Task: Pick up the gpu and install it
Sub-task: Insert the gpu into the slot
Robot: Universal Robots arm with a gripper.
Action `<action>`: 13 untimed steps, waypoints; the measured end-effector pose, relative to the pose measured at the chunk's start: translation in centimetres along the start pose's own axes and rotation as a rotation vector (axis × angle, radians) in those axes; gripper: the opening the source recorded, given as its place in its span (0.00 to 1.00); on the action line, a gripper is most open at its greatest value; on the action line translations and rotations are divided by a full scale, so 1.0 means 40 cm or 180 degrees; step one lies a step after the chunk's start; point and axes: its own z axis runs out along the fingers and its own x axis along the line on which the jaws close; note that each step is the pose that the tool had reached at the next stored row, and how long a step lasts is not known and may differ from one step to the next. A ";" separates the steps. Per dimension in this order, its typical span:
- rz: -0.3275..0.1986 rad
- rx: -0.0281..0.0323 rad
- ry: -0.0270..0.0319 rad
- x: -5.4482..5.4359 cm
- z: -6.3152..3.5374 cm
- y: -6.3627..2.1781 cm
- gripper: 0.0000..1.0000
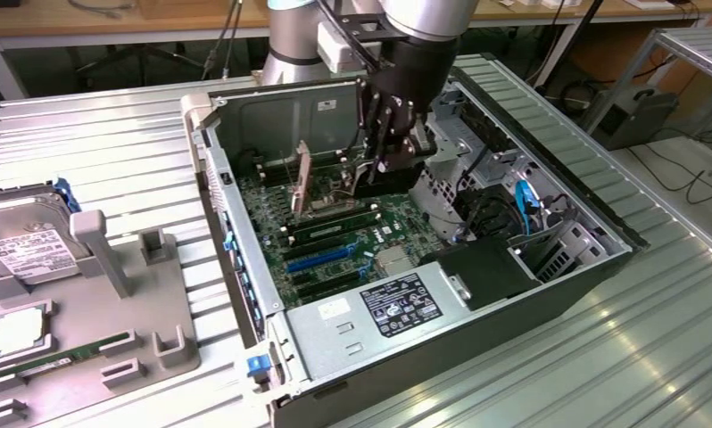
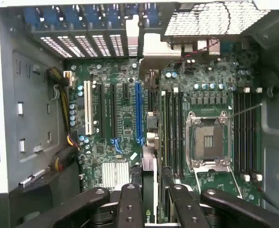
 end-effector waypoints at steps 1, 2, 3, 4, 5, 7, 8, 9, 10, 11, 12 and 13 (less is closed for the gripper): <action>-0.0023 0.0003 -0.0003 0.002 0.002 0.001 0.26; -0.0029 0.0008 -0.0007 0.005 0.005 0.004 0.26; -0.0030 0.0012 -0.0010 0.007 0.007 0.008 0.26; -0.0030 0.0018 -0.0012 0.010 0.008 0.012 0.26; -0.0030 0.0024 -0.0014 0.013 0.010 0.018 0.26; -0.0030 0.0035 -0.0016 0.018 0.014 0.028 0.26; -0.0030 0.0039 -0.0016 0.021 0.016 0.034 0.26; -0.0030 0.0043 -0.0016 0.023 0.018 0.040 0.26; -0.0030 0.0047 -0.0016 0.025 0.020 0.046 0.26; -0.0030 0.0051 -0.0016 0.027 0.023 0.053 0.26; -0.0030 0.0054 -0.0016 0.028 0.026 0.060 0.26; -0.0031 0.0058 -0.0017 0.029 0.029 0.068 0.26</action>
